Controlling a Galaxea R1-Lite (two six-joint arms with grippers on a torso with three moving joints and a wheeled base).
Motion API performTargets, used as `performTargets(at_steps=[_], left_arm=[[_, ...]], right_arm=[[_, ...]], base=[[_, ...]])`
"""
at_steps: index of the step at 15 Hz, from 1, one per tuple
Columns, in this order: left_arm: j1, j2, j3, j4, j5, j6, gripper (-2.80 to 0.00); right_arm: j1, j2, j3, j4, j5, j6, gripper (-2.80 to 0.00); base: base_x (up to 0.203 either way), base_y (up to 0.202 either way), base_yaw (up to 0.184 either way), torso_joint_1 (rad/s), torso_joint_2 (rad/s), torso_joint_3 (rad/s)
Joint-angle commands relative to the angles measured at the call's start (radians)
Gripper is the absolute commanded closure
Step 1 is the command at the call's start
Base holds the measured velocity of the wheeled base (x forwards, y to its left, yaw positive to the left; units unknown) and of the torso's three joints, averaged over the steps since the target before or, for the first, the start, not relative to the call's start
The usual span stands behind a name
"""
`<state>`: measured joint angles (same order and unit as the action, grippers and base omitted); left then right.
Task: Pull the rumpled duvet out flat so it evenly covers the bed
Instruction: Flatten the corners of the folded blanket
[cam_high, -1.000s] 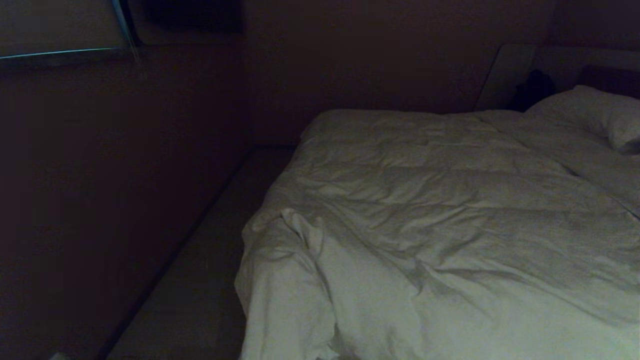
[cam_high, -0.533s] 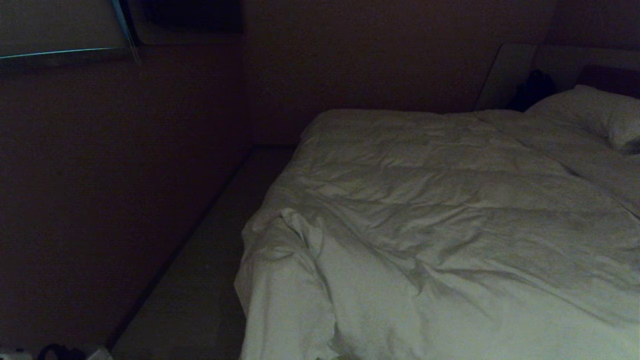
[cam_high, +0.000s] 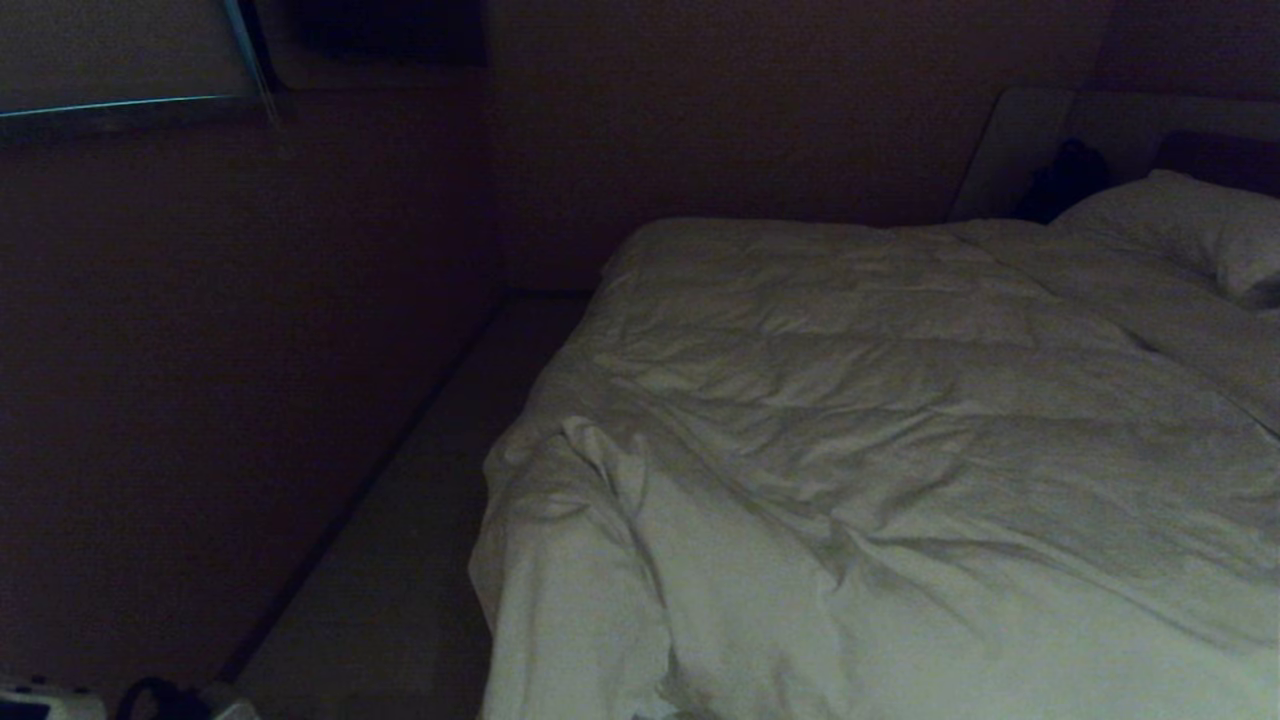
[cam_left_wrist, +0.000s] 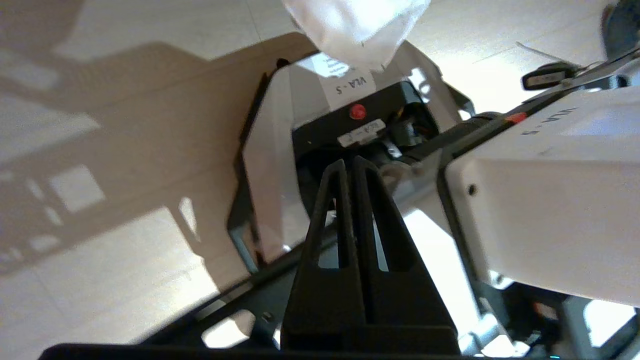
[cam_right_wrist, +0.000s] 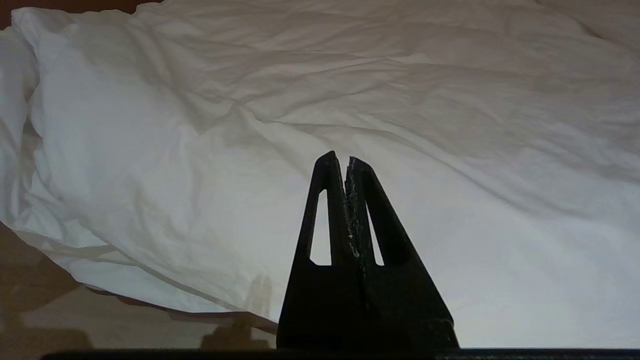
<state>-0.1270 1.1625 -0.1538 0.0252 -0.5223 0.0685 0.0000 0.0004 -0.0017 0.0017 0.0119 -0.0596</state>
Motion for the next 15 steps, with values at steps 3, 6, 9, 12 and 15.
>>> performTargets(at_steps=[3,6,9,12,15], left_arm=[[-0.026,0.101,0.01,-0.057,-0.002,0.017,0.0],[-0.031,0.108,0.01,-0.057,-0.002,0.017,0.0],[-0.052,0.157,0.009,-0.092,-0.002,0.017,0.0],[-0.081,0.207,0.007,-0.19,-0.002,0.009,0.0],[-0.114,0.235,0.006,-0.249,-0.002,-0.033,-2.8]], right_arm=[[0.0,0.001,0.0,0.0,0.0,0.0,0.0],[0.0,0.001,0.0,0.0,0.0,0.0,0.0],[0.001,0.0,0.0,0.0,0.0,0.0,0.0],[0.0,0.0,0.0,0.0,0.0,0.0,0.0],[0.001,0.0,0.0,0.0,0.0,0.0,0.0]], base=[[0.0,0.0,0.0,0.0,0.0,0.0],[0.0,0.0,0.0,0.0,0.0,0.0],[0.0,0.0,0.0,0.0,0.0,0.0],[0.0,0.0,0.0,0.0,0.0,0.0],[0.0,0.0,0.0,0.0,0.0,0.0]])
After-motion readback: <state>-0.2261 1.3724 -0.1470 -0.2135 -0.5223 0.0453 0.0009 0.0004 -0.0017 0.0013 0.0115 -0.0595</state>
